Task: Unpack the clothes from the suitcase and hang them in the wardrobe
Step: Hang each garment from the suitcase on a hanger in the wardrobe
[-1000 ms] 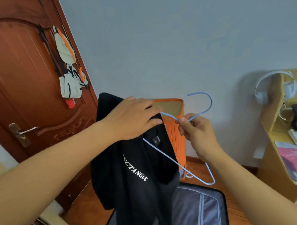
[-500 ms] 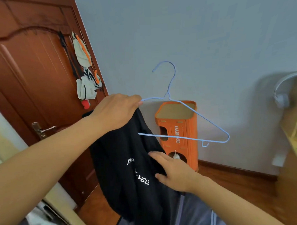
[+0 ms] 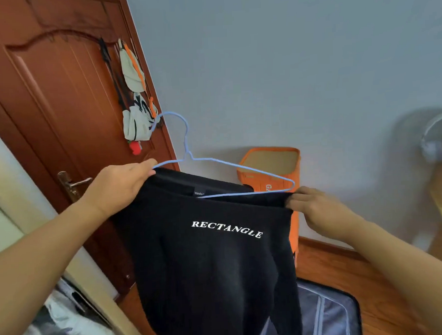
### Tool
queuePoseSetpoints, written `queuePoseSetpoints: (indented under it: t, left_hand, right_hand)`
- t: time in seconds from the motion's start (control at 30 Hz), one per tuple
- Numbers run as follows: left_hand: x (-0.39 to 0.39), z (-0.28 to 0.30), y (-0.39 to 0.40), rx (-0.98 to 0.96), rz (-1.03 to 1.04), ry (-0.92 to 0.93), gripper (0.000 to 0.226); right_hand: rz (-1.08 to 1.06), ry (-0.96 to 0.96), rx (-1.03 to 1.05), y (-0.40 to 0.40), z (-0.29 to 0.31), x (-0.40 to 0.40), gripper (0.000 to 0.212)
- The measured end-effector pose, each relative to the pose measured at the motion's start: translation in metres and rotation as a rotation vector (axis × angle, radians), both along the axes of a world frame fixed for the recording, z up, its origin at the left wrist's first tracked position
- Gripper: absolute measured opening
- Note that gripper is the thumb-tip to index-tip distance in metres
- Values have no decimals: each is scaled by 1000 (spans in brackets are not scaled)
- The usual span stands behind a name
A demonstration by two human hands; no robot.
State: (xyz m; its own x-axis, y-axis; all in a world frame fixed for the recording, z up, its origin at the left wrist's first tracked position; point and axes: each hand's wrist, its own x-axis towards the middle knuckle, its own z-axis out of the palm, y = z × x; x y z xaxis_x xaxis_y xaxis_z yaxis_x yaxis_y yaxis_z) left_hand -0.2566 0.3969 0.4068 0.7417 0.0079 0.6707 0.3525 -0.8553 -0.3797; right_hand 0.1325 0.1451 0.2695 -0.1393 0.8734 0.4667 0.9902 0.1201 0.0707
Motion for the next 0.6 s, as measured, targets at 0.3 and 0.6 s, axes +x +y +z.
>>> queuePoseSetpoints:
  t: [0.3,0.6]
  left_hand:
    - [10,-8,-18,-373,0,-109,36]
    - [-8,-27,8,-121,136,-19,23]
  right_hand:
    - [-69,221,40,-3,7,6,61]
    - [9,154,144,-8,14,-17,55]
